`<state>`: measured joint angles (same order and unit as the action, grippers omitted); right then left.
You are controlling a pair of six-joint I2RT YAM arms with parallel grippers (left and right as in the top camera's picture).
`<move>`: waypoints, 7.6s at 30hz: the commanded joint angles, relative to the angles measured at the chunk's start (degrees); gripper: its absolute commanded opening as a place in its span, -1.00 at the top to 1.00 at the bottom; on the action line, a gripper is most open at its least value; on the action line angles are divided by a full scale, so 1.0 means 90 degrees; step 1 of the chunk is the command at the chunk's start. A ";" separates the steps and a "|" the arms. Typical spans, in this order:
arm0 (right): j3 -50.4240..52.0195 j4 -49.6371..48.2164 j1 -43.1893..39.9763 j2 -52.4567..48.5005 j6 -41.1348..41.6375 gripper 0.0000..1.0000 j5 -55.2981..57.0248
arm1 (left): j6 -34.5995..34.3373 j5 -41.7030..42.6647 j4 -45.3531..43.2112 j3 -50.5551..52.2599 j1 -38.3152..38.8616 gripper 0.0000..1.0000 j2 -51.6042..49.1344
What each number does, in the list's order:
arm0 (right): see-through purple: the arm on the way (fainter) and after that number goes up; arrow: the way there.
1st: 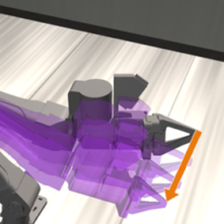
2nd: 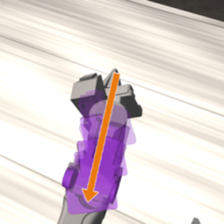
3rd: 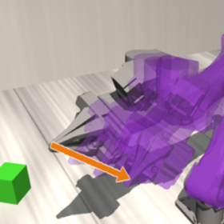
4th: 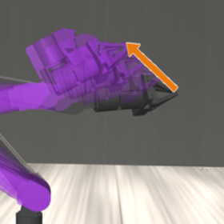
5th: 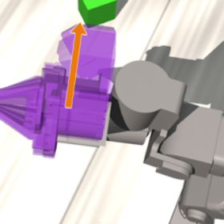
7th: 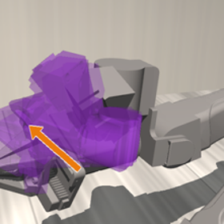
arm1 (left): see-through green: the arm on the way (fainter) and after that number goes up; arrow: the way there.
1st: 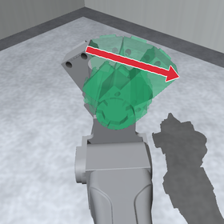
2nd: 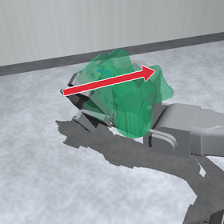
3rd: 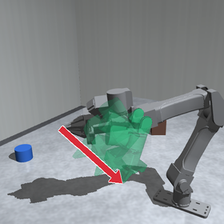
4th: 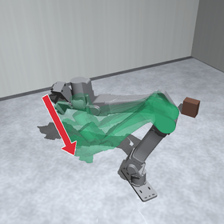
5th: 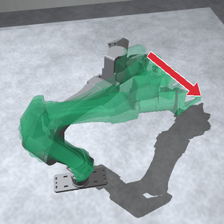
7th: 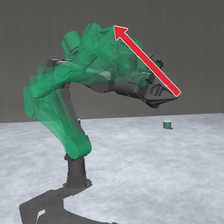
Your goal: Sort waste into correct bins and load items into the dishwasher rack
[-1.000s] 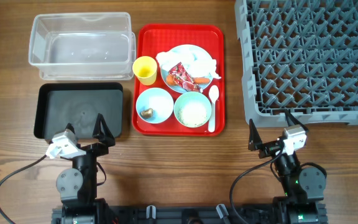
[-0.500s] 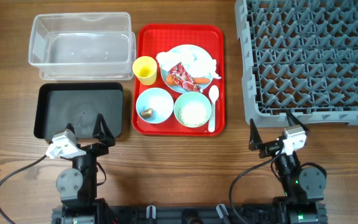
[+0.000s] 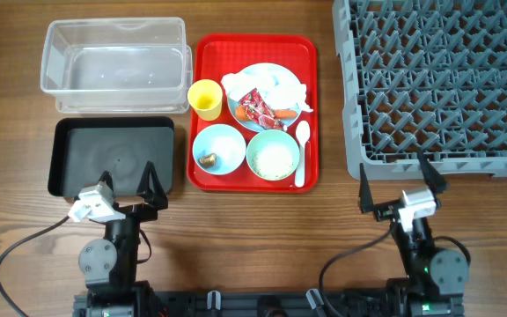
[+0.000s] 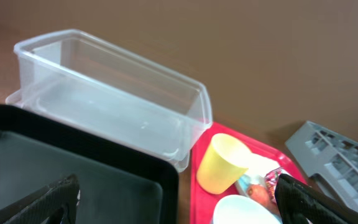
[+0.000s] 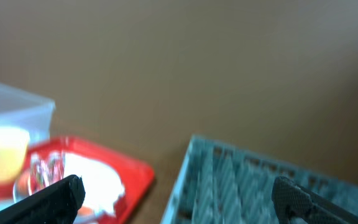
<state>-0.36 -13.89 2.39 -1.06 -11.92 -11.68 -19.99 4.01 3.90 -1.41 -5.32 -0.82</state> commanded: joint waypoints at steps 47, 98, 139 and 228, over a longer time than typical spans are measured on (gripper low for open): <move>-0.8233 0.5353 0.0024 -0.8786 0.0566 -0.96 -0.1967 | 0.0515 0.0435 0.4231 -0.7317 0.1955 -0.90 -0.8641; -0.8233 0.5969 0.0024 -0.8765 0.0823 -0.65 -0.1795 | 0.0843 -0.0872 0.5391 -0.7859 0.4136 0.48 -1.2012; -0.8233 0.5770 0.0024 -0.8765 0.0826 -0.64 -0.1795 | 0.4056 0.6475 0.5149 -0.6241 -0.2414 0.92 -0.9306; -0.8233 0.6023 0.0024 -0.8765 0.0818 -0.64 -0.1792 | 0.0454 -0.0525 0.3157 -0.6506 0.3808 0.92 -1.0797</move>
<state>-73.65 40.29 2.44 -80.36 -4.73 -28.03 -14.76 -0.60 32.32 -59.86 27.51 -97.19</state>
